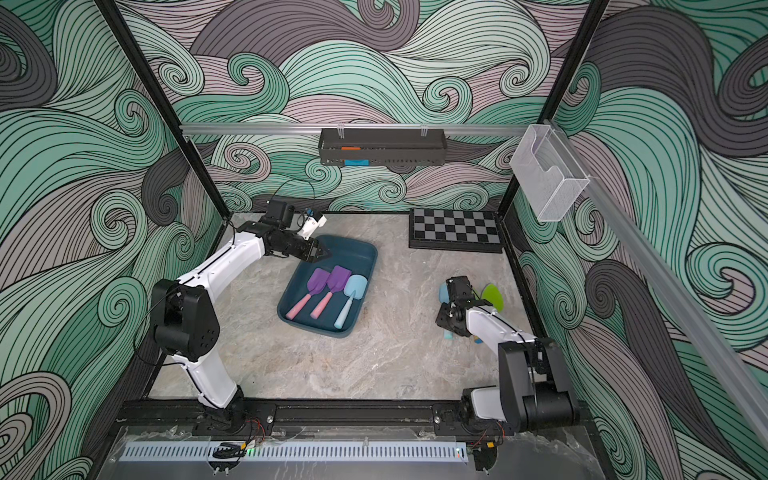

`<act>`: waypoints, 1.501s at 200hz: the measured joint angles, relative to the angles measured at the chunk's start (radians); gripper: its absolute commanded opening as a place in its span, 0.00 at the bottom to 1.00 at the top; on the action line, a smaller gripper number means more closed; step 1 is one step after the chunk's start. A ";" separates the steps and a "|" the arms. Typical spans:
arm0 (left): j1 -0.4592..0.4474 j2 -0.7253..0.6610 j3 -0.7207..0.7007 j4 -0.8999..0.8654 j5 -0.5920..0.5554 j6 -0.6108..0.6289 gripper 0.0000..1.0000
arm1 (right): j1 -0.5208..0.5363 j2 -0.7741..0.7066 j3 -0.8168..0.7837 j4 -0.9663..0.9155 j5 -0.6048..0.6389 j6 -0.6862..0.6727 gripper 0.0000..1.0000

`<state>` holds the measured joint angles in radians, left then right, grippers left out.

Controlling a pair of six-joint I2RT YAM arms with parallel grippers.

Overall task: Put the shovel into the storage box
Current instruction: Pick up the shovel from the center of the board.

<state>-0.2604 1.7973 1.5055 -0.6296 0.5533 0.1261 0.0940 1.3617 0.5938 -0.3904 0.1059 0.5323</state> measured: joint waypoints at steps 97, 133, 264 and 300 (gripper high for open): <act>-0.048 -0.125 -0.287 0.421 0.243 -0.341 0.54 | 0.169 -0.095 0.021 0.027 -0.120 -0.040 0.00; -0.139 -0.124 -0.309 0.513 0.256 -0.414 0.55 | 0.341 -0.104 0.144 0.002 -0.120 -0.040 0.00; -0.249 -0.060 -0.259 0.541 0.190 -0.459 0.32 | 0.610 -0.109 0.258 0.010 -0.117 0.008 0.00; -0.254 -0.058 -0.256 0.541 0.193 -0.478 0.10 | 0.634 -0.119 0.258 0.029 -0.099 0.028 0.00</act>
<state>-0.5148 1.7397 1.2495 -0.0887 0.7464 -0.3523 0.7280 1.2423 0.8516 -0.3618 0.0067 0.5602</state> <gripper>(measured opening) 0.157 0.240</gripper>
